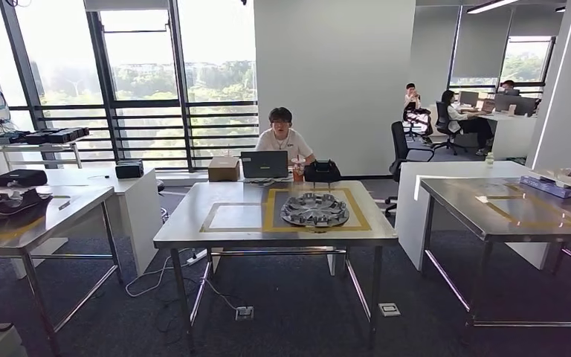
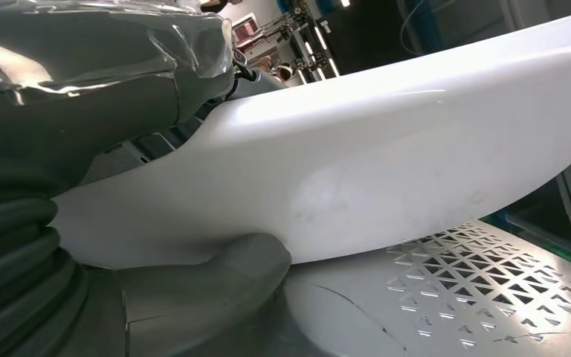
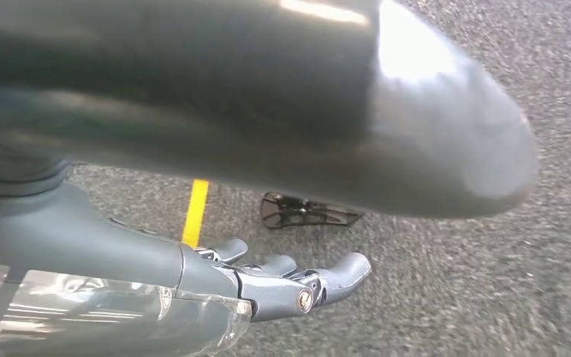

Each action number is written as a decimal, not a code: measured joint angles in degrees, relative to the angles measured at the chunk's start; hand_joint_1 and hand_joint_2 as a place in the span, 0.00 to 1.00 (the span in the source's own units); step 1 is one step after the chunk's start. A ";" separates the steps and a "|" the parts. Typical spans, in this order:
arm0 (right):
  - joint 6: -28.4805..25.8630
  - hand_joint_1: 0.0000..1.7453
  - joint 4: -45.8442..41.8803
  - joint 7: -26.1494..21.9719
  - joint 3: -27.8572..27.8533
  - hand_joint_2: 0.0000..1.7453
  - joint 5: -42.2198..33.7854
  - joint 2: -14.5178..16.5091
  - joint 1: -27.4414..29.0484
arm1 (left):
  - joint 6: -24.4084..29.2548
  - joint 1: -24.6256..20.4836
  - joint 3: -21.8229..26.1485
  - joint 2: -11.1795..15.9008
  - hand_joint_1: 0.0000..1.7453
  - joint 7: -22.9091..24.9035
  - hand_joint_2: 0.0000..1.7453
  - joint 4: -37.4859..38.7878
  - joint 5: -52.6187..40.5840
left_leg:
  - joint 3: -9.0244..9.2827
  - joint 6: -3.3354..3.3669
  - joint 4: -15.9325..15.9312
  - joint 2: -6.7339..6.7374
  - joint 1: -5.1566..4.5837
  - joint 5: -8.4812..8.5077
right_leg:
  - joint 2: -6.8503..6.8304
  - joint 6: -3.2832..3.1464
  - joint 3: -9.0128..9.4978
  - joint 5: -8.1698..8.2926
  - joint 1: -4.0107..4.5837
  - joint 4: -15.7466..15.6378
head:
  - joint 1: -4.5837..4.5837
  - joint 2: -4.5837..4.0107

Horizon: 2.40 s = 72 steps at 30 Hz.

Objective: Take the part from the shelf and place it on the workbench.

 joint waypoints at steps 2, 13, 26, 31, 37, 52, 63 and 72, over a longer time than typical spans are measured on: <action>-0.06 0.00 0.00 -0.11 0.14 0.00 -0.16 0.17 -0.03 | 0.00 -0.07 0.07 -0.01 1.00 0.18 1.00 -0.16 0.03 | 0.92 0.69 -2.09 0.23 -0.54 -0.22 | -0.15 0.89 0.35 0.27 -0.07 0.04 | 0.04 0.01; -0.54 0.00 0.01 -0.40 0.95 0.00 -1.10 -0.15 0.24 | 0.13 0.17 -0.10 -0.75 1.00 0.78 1.00 -0.17 0.10 | 6.61 0.77 -3.72 -0.89 0.40 -2.69 | 0.01 3.89 -8.43 -0.91 -1.11 9.83 | 0.53 0.00; -0.49 0.00 0.10 -0.63 1.91 0.00 -1.48 -0.06 -0.01 | 0.77 0.36 0.21 -0.50 1.00 0.98 1.00 -0.21 0.17 | -5.91 -2.46 14.42 -0.50 0.88 -9.45 | 0.35 -0.43 -1.06 0.93 -0.64 0.36 | -0.01 0.02; -0.50 0.00 0.10 -0.60 2.44 0.00 -1.95 0.33 -0.23 | 0.95 0.44 0.39 -0.34 1.00 0.96 1.00 -0.33 -0.04 | -2.85 1.29 -0.29 -1.41 -0.79 2.58 | 0.88 -0.30 2.01 -1.25 0.42 0.15 | -0.03 -0.02; -0.52 0.00 0.10 -0.51 2.62 0.00 -2.11 0.18 -0.46 | 0.98 0.52 0.72 -0.49 1.00 0.86 1.00 -0.81 -0.18 | -0.13 1.76 -3.36 -1.83 -0.41 3.89 | 0.71 0.49 -0.06 -4.12 0.63 4.54 | 0.13 0.00; -0.89 0.00 0.09 0.26 3.72 0.00 -3.55 -0.12 -0.37 | 0.95 0.99 0.84 -0.61 1.00 0.73 1.00 -0.84 0.10 | -0.25 -1.22 2.58 -1.48 -0.07 -2.31 | 0.55 0.00 -1.68 0.44 -0.61 1.62 | 0.20 0.01; -1.18 0.00 0.10 -0.12 5.34 0.00 -3.48 0.12 0.03 | 0.95 0.88 1.25 -0.54 1.00 0.72 1.00 -1.18 0.43 | -1.55 2.08 -0.26 0.76 -1.24 1.63 | -0.09 -0.11 0.56 -1.38 -0.13 1.14 | -0.04 0.00; -1.34 0.00 0.08 0.17 5.97 0.00 -3.86 -0.51 0.00 | 1.01 1.10 1.36 -0.71 1.00 0.95 1.00 -1.53 0.92 | 2.99 1.97 -5.02 -2.16 -0.45 2.31 | -0.02 1.31 -7.58 -5.93 -0.53 15.20 | 0.29 -0.01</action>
